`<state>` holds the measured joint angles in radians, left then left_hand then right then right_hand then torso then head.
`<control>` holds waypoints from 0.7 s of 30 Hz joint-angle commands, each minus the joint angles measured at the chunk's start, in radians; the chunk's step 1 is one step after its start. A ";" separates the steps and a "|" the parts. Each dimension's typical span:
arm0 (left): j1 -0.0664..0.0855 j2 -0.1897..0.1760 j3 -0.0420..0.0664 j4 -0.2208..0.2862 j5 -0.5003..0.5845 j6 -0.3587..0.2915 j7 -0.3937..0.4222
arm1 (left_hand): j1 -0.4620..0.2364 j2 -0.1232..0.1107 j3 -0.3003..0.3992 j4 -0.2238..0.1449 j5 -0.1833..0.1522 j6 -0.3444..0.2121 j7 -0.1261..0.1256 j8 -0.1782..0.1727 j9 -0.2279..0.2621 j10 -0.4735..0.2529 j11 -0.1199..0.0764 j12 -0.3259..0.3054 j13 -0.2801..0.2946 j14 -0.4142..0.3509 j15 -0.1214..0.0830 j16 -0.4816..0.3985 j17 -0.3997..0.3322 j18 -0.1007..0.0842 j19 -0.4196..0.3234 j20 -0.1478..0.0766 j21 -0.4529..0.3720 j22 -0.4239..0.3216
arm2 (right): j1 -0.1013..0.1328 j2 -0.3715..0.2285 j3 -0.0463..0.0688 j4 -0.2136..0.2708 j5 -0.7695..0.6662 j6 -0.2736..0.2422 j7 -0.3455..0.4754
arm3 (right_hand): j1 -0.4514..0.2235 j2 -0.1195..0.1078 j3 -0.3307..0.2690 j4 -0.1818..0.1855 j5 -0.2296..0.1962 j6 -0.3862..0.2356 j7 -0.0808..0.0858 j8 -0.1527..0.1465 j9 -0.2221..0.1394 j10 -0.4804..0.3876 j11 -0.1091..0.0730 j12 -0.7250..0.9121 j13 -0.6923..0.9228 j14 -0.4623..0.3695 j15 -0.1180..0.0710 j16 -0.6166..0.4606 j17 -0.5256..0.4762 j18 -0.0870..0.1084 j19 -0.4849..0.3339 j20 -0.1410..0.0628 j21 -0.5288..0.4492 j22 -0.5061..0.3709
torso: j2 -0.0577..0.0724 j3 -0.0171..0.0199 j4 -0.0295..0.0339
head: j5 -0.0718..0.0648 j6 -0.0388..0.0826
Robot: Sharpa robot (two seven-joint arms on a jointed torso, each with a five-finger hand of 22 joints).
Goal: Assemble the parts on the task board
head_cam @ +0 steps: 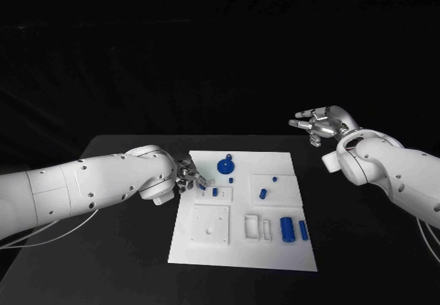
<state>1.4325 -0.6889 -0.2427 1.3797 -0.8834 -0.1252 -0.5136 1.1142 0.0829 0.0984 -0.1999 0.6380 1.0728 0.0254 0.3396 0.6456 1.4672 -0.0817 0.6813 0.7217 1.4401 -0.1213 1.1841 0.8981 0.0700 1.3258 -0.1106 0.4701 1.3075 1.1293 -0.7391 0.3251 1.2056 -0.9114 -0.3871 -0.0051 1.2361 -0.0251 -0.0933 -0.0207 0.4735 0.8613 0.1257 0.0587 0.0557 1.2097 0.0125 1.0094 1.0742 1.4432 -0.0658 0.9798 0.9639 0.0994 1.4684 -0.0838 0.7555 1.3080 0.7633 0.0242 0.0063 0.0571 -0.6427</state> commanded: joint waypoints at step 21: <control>-0.015 0.019 -0.001 -0.003 -0.086 -0.022 0.002 | 0.000 0.011 0.052 -0.046 0.011 0.059 -0.050 -0.002 0.195 0.039 -0.008 0.002 -0.005 0.006 -0.001 0.004 0.004 0.014 -0.001 0.012 0.011 0.018 | -0.003 0.001 0.000 0.002 0.002 0.018 -0.001 | -0.009 0.002 -0.001 0.007 0.004 -0.005 -0.001 -0.002 0.001 -0.007 0.000 0.000 0.000 0.003 0.002 0.000 0.000 0.017 0.054 0.002 0.004 0.036 | -0.001 0.0003 0.0008 | 0.001 -0.009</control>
<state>1.4174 -0.6699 -0.2440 1.3742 -0.9497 -0.1376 -0.5146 1.1148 0.0834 0.1003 -0.2019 0.6418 1.0729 0.0254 0.3301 0.6666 1.4672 -0.0815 0.6813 0.7181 1.4401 -0.1212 1.1841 0.9005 0.0699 1.3243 -0.1052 0.4779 1.3081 1.1268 -0.7379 0.3251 1.2062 -0.9105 -0.3841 -0.0087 1.2361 -0.0251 -0.0932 -0.0207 0.4735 0.8613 0.1257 0.0587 0.0557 1.2097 0.0125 1.0094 1.0742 1.4432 -0.0657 0.9798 0.9639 0.0992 1.4684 -0.0838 0.7555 1.3078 0.7627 0.0244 0.0069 0.0562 -0.6517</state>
